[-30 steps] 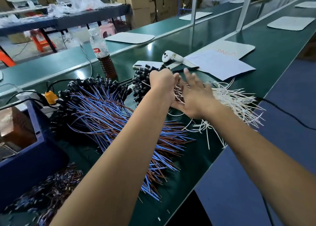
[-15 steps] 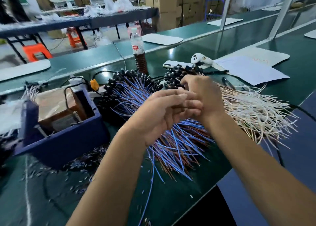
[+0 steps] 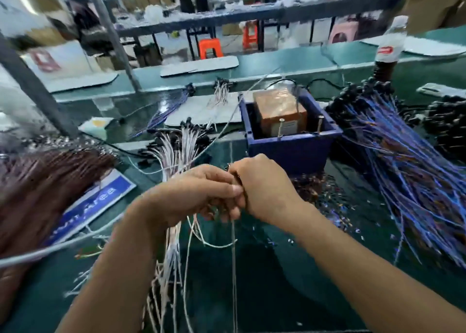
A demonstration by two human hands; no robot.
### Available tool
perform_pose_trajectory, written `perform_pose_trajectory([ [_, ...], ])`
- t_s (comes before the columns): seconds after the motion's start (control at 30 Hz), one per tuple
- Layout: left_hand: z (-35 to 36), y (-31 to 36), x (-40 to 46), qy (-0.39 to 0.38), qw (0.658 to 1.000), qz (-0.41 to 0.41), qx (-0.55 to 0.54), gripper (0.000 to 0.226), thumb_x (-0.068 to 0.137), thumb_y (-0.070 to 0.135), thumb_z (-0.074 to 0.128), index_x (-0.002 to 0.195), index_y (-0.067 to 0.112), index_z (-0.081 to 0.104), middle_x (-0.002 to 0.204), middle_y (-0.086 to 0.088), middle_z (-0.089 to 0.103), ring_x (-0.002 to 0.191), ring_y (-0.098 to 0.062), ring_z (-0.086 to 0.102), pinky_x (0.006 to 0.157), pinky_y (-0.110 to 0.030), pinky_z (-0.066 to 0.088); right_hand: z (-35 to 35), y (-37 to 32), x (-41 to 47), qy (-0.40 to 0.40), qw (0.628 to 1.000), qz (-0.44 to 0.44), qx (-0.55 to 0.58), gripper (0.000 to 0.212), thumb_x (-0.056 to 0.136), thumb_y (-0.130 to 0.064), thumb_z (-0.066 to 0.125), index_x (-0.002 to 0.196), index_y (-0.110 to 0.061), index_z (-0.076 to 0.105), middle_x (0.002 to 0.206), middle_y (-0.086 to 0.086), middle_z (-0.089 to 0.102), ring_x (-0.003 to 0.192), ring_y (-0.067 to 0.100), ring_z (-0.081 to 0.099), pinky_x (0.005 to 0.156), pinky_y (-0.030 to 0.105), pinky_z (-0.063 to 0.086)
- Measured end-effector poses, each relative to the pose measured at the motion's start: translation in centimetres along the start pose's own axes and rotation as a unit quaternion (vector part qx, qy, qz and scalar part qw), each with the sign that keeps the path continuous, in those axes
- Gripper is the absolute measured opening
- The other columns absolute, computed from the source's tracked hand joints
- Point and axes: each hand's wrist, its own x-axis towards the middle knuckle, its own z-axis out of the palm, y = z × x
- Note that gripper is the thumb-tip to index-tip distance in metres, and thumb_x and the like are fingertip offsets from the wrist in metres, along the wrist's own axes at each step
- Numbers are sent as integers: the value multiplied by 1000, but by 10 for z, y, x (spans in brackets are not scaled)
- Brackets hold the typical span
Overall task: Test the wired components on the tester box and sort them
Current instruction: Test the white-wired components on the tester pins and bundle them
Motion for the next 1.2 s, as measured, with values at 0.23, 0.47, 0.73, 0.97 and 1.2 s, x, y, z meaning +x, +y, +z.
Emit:
perform_pose_trajectory([
  [0.23, -40, -2, 8, 378, 926, -17, 17, 20, 96, -4, 51, 92, 3, 69, 69, -6, 69, 44, -7, 54, 37, -13, 35, 66, -45, 60, -14, 978, 155, 136, 41, 99, -48, 64, 81, -13, 52, 80, 8, 63, 76, 35, 68, 61, 34, 50],
  [0.47, -48, -10, 72, 407, 859, -65, 302, 17, 79, 2, 57, 87, 5, 72, 93, -21, 72, 93, -38, 69, 76, -34, 54, 64, -40, 72, -53, 981, 150, 116, 25, 94, -30, 62, 75, -17, 55, 68, 2, 55, 72, 32, 60, 62, 32, 48],
  [0.73, -58, -12, 99, 294, 791, -86, 530, 11, 86, 3, 57, 78, 8, 52, 88, -15, 62, 94, -38, 63, 73, -36, 43, 65, -37, 67, -36, 981, 147, 122, 16, 92, -23, 55, 79, -18, 64, 78, 9, 69, 73, 35, 69, 64, 33, 56],
  [0.97, -58, -15, 97, 288, 812, -109, 495, 14, 82, 5, 58, 73, 9, 48, 77, -7, 50, 75, -30, 53, 70, -34, 44, 73, -33, 60, -6, 984, 135, 118, 25, 92, -35, 59, 73, -20, 57, 64, 1, 53, 64, 33, 55, 56, 30, 41],
  [1.2, -59, -10, 87, 391, 862, -59, 317, 12, 87, 12, 59, 87, 7, 70, 89, -11, 73, 86, -31, 67, 77, -36, 56, 65, -30, 55, -31, 948, 186, 255, 51, 99, -53, 48, 70, -15, 65, 57, 4, 70, 54, 24, 72, 67, 37, 62],
])
